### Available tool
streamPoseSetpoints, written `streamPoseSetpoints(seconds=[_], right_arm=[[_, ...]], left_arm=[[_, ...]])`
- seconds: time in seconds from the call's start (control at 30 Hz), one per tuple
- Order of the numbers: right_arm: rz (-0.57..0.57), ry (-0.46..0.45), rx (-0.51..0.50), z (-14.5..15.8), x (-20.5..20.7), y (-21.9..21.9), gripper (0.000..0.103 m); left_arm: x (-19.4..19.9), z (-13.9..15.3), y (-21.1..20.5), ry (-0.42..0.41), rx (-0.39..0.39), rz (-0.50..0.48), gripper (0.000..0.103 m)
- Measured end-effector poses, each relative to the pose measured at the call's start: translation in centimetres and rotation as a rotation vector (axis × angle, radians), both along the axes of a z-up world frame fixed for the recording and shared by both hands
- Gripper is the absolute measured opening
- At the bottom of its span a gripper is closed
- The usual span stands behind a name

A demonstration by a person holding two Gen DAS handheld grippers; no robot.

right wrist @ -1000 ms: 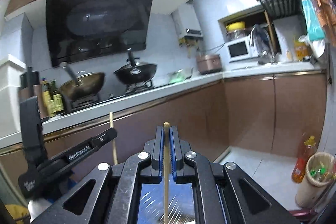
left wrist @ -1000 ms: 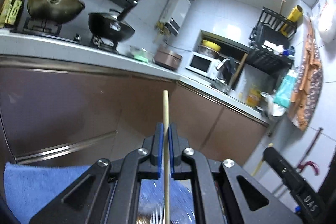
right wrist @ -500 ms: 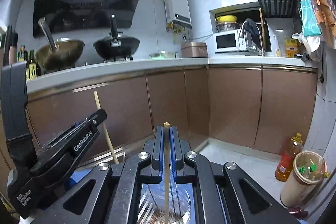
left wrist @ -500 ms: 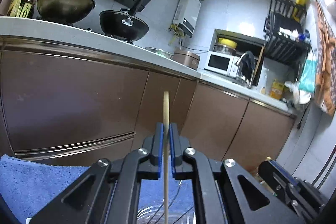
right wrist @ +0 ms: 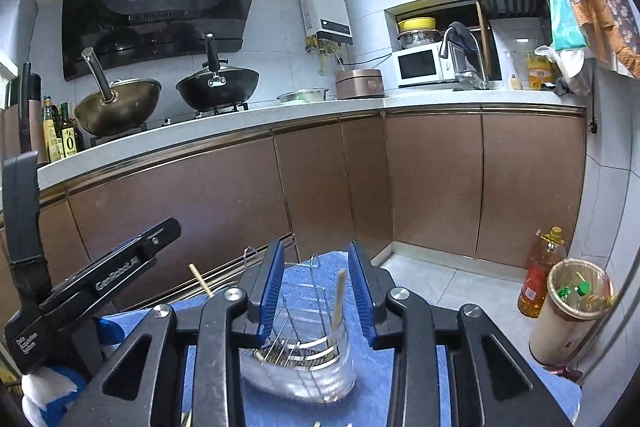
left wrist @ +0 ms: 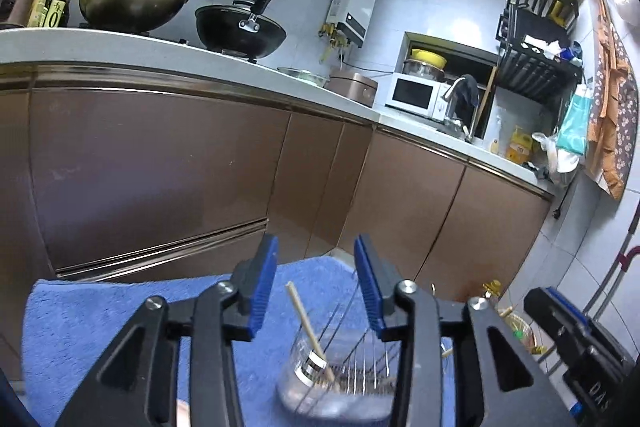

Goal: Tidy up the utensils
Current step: 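Lower the chopsticks into the holder and open both tools, then withdraw both open tools from the holder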

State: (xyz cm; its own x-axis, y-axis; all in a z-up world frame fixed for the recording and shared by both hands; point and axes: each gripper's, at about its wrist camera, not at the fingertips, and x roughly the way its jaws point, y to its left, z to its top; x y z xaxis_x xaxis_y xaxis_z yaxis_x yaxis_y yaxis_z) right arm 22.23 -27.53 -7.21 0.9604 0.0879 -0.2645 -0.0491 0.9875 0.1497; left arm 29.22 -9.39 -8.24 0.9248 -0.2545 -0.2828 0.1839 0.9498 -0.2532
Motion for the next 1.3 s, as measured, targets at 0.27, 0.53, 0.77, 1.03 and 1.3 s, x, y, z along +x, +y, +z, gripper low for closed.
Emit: streamPoseSetpoints(seconds=[0.27,0.53,0.77,1.03,1.3], right_arm=[[0.004,0.028,0.041,0.4,-3.3,-0.3,0.032],[-0.005,0.084,0.083,-0.5,-6.7,-1.2,0.032],[-0.016,0.118,0.102,-1.3,-10.0,-1.3,0.034],[0.006,0.103,0.102,-0.8,-13.2,-0.8,0.041],[0.034,0.074,0.096,0.4,-15.1,-0.2,0.041]], left_arm=[[-5.2,-0.1,3.2,0.055,-0.004,-0.032,0.039],[-8.9,-0.4,6.0,0.152,0.045,-0.026,0.039],[-14.0,0.0,6.3,0.108,0.127,0.042,0.039],[-18.0,1.3,5.3,0.069,0.216,0.048,0.039],[-20.5,2.1,5.3,0.066,0.257,0.042,0.039]])
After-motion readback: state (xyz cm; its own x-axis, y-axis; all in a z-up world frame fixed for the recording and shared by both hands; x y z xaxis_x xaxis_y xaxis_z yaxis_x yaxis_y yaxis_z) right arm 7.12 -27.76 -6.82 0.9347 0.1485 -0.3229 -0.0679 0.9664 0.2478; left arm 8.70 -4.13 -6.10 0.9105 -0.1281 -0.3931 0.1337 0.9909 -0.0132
